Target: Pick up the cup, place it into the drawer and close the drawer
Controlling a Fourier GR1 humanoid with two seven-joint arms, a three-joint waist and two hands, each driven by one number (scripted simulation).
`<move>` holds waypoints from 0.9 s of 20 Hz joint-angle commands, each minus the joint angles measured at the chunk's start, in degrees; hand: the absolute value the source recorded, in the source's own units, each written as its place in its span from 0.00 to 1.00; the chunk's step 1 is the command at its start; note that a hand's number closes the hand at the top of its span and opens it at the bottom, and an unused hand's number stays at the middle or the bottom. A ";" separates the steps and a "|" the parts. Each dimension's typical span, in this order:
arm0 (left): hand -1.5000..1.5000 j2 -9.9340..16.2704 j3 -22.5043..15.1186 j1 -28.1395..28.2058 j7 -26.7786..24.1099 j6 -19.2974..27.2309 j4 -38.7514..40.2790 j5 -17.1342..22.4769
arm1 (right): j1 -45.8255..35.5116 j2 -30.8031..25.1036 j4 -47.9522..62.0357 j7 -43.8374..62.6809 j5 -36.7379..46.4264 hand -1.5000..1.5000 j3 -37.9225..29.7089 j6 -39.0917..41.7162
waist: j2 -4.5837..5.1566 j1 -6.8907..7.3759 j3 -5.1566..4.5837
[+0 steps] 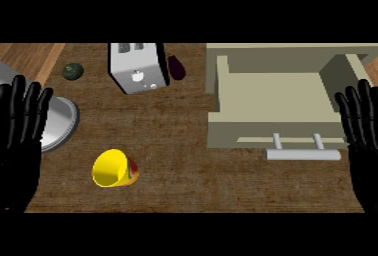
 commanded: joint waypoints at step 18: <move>0.00 1.68 5.44 5.77 1.90 -13.64 14.91 19.00 | -8.28 -3.10 8.75 3.21 -7.76 0.00 -3.27 8.20 | -1.35 -0.97 -2.02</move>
